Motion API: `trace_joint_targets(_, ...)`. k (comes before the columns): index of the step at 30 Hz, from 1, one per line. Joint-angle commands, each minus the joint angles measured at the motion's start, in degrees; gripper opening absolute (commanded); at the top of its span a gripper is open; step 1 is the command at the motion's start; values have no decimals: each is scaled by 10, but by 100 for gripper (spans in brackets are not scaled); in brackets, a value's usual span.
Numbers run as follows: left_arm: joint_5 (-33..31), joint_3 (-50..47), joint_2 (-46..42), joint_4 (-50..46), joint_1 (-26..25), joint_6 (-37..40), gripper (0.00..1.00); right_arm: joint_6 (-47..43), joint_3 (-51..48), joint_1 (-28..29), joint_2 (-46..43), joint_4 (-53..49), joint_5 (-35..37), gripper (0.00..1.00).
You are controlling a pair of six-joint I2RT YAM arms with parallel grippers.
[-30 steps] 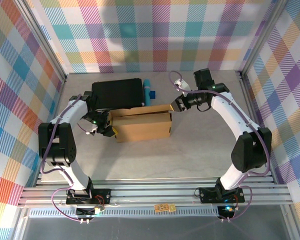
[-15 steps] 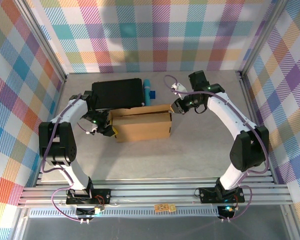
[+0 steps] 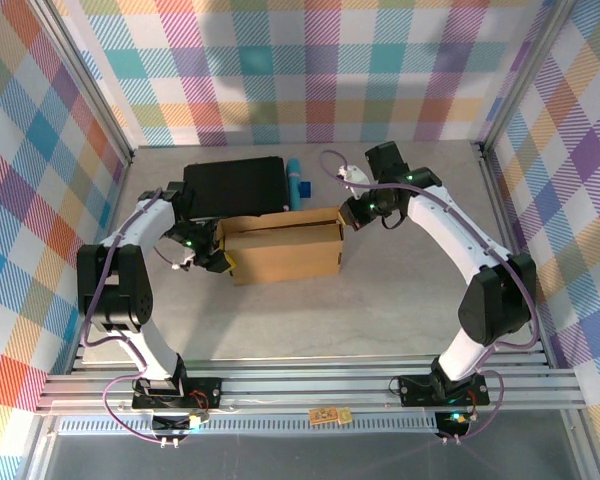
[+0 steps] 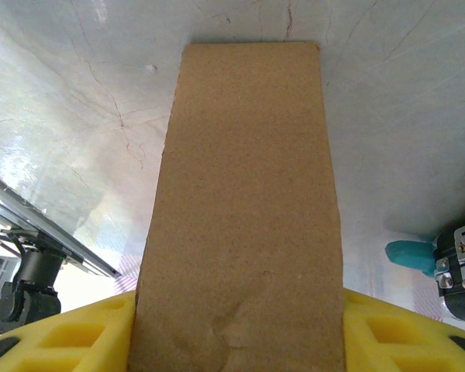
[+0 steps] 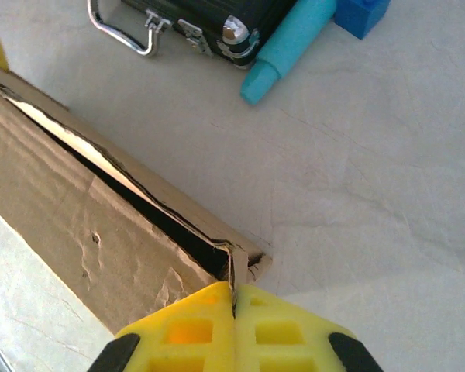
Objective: Fold the paper box
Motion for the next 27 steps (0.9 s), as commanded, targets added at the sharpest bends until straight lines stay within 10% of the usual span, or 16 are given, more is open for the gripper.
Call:
trace_joint_targets(1,-88,-30,1,1,10,-47,12,93,-13,16,-21,-28,27,0)
trace_joint_targets(27,-89,-36,-7,7,10,-58,13,274,-156,49,-70,97,59,0)
